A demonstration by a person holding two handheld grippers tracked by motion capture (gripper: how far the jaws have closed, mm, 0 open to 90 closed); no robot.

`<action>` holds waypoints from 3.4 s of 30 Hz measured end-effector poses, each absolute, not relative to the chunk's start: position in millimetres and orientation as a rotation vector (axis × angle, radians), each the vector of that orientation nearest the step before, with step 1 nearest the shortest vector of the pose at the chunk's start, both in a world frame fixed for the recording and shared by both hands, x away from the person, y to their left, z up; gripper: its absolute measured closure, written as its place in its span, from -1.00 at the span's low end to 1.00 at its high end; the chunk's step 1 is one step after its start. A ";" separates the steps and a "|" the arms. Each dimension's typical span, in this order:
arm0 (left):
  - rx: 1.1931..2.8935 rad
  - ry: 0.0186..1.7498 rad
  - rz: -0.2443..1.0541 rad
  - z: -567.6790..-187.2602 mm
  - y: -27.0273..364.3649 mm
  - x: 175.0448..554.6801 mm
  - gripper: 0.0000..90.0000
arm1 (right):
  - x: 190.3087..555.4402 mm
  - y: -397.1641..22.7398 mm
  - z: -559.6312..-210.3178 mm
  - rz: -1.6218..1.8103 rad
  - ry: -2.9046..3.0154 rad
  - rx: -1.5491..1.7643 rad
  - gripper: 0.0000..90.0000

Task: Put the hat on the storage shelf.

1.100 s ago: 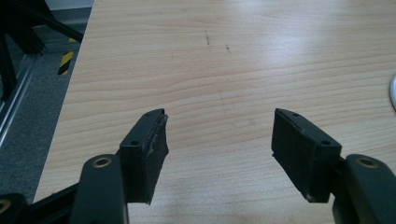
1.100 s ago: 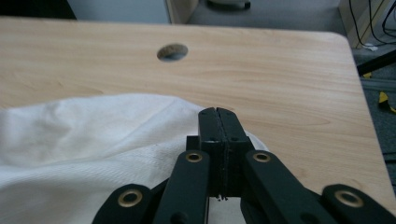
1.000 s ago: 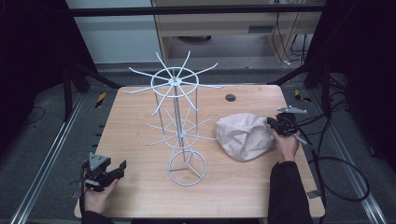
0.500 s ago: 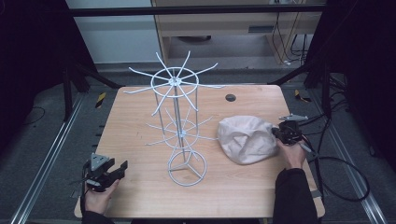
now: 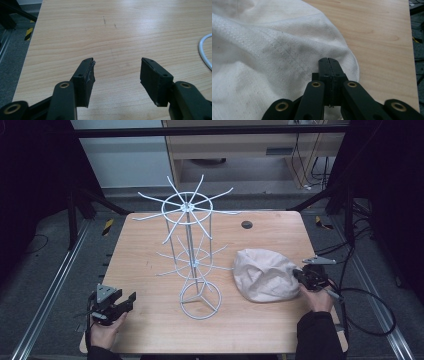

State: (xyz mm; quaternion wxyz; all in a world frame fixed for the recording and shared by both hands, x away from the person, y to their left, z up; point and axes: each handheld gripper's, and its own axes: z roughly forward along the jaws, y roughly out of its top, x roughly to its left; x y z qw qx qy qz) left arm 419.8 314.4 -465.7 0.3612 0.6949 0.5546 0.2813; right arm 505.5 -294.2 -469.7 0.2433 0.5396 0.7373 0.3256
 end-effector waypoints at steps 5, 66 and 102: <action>1.791 1.424 0.727 -465.3 313.5 419.6 -0.01 | 480.2 -289.9 -469.6 0.903 2.041 1.452 1.00; 1.798 1.439 0.734 -466.7 317.9 421.4 -0.18 | 416.8 -207.4 -397.6 1.031 2.244 1.023 0.08; 1.831 1.442 0.719 -470.4 317.7 423.4 -0.18 | 451.8 -185.1 -433.1 0.741 2.442 1.060 0.94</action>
